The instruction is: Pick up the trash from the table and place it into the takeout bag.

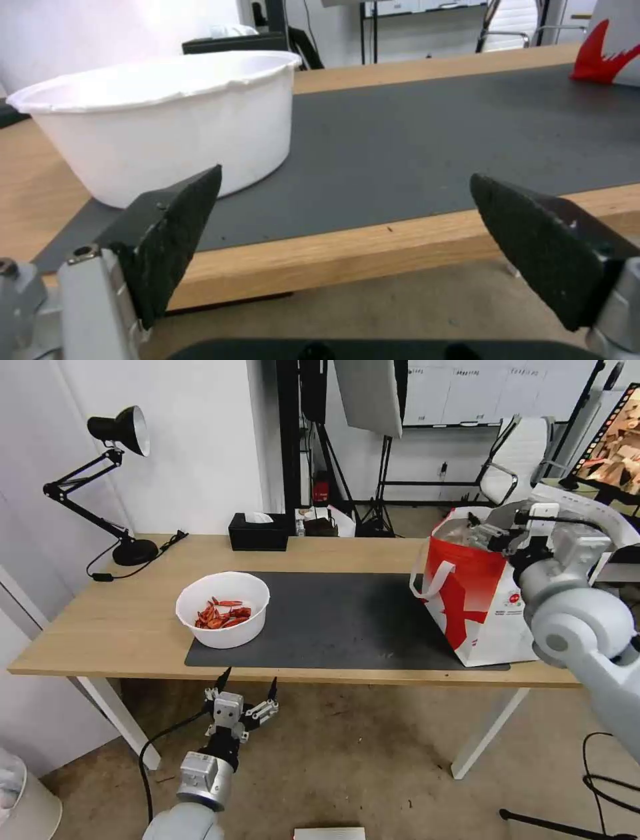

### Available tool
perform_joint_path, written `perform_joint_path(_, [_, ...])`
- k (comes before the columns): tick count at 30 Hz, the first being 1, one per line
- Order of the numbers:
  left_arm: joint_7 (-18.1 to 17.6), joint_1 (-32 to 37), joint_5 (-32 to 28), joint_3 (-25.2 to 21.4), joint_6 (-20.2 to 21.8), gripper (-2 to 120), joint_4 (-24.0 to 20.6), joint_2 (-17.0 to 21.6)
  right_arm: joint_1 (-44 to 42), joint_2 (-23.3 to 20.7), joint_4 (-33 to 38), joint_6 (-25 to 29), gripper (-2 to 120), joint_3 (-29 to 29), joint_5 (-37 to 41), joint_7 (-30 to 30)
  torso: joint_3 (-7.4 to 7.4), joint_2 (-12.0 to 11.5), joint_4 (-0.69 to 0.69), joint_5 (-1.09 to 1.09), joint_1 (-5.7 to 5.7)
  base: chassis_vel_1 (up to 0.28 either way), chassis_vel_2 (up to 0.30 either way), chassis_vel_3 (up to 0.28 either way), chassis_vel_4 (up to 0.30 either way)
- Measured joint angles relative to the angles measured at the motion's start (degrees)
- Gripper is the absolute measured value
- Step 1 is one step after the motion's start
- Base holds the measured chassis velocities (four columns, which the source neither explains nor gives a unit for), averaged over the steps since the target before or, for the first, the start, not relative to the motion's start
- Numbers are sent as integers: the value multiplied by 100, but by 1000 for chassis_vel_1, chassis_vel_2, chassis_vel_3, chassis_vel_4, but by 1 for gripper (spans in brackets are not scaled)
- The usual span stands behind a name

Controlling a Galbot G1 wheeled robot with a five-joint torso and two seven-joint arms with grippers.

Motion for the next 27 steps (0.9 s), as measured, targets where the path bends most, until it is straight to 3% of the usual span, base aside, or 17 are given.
perform_joint_path(5, [1, 27, -5, -37, -60, 100, 11, -30, -604, 143, 273, 412, 100, 249, -128, -583, -1, 1, -3, -2, -1, 0, 0, 0, 0])
perform_joint_path(9, [-19, 107, 19, -160, -183, 100, 41, -126, -980, 428, 320, 674, 100, 172, -481, -1075, 0, 0, 3, -1, 0, 0, 0, 0, 0])
perform_joint_path(12, [-27, 108, 22, -211, -210, 100, 64, -178, -1621, 683, 386, 961, 100, 168, -1092, -1331, 0, 0, 0, -1, -1, 0, 0, 0, 0])
perform_joint_path(17, [-31, 74, 30, -225, -292, 100, 216, -184, -2425, 961, 341, 1271, 100, 357, -1875, -1481, 0, 0, 0, -1, 0, 0, 0, 0, 0])
perform_joint_path(23, [-33, 1, 24, -190, -323, 100, 354, -178, -3878, 1700, 140, 1737, 100, 897, -2763, -1623, 0, 0, -2, -1, -1, 0, 0, 0, 0])
perform_joint_path(27, [-32, 2, 20, -186, -361, 100, 390, -165, -4214, 1967, -38, 1889, 100, 1002, -2999, -1673, 0, 0, -2, 0, -1, 0, 0, 0, 0])
